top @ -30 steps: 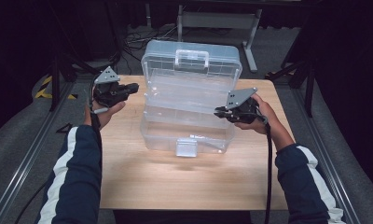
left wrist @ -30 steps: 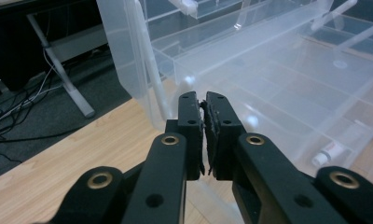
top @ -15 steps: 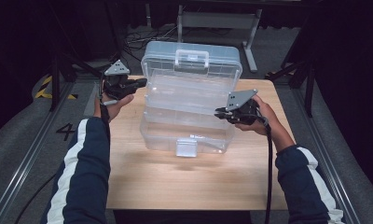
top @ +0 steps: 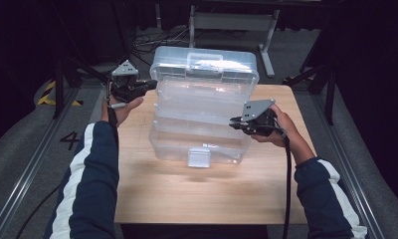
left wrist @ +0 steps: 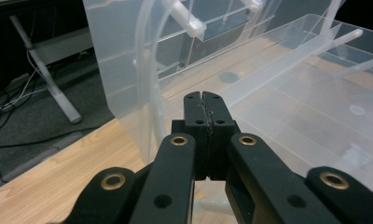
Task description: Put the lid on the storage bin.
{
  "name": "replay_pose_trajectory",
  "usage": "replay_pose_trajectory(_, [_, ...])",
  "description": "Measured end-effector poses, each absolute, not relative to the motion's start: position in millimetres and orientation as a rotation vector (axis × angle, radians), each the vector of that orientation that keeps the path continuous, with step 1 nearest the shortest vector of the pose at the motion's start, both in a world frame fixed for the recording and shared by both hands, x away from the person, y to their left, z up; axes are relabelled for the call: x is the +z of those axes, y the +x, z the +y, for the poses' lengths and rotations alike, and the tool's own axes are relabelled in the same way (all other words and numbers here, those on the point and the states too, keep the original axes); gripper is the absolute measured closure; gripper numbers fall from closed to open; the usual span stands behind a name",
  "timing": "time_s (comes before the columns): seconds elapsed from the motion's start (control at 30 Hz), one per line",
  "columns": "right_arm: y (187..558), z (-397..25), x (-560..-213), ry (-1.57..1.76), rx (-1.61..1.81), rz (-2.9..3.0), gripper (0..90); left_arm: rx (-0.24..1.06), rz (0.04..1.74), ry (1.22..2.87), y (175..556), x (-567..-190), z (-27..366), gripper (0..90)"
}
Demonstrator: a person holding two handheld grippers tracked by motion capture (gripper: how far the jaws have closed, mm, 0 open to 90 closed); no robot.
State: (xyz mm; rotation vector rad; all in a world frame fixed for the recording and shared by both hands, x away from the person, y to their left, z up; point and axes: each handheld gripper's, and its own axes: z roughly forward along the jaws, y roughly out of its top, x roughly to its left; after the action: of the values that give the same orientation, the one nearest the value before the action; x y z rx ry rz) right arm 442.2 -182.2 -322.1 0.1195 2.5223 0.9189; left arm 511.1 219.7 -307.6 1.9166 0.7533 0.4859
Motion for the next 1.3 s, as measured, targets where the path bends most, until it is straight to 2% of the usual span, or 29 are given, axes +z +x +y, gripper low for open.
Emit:
replay_pose_trajectory(0.3, [437.9,-181.9,-324.5,0.121,0.901,2.517,80.3,0.474,0.751,1.874,508.4,-304.8,223.7,90.0])
replay_pose_trajectory(1.3, [435.1,-198.6,-331.2,0.185,0.980,2.532,77.3,0.465,0.669,1.893,492.6,-303.2,227.0,90.0])
